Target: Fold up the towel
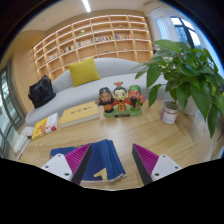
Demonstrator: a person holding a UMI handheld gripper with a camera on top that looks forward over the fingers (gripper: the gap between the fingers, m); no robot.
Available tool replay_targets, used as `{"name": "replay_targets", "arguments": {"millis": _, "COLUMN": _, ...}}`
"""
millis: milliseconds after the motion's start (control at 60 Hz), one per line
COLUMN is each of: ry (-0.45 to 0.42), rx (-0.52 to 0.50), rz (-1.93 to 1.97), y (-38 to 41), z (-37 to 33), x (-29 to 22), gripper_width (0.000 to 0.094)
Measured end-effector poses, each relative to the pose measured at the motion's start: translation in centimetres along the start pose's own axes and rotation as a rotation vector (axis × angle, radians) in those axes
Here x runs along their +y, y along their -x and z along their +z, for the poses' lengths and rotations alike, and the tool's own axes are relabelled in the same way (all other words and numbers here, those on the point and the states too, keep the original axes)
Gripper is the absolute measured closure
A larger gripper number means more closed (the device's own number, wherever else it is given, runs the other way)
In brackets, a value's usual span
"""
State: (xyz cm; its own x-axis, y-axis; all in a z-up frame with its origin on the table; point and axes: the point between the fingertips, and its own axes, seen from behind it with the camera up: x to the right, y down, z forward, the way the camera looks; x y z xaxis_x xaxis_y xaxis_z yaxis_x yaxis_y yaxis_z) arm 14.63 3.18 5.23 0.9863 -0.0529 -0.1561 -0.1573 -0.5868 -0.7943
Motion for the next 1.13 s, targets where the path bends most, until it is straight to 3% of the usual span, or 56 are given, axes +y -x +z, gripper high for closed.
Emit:
{"name": "replay_targets", "arguments": {"millis": 300, "ry": -0.093, "rx": 0.040, "rz": -0.160, "y": -3.1, "z": -10.5, "x": -1.5, "gripper_width": 0.0090}}
{"name": "replay_targets", "arguments": {"millis": 683, "ry": -0.151, "rx": -0.036, "rz": -0.291, "y": 2.0, "z": -27.2, "x": 3.4, "gripper_width": 0.0085}}
{"name": "replay_targets", "arguments": {"millis": 1133, "ry": -0.171, "rx": -0.069, "rz": -0.285, "y": 3.3, "z": -34.9, "x": 6.6, "gripper_width": 0.0086}}
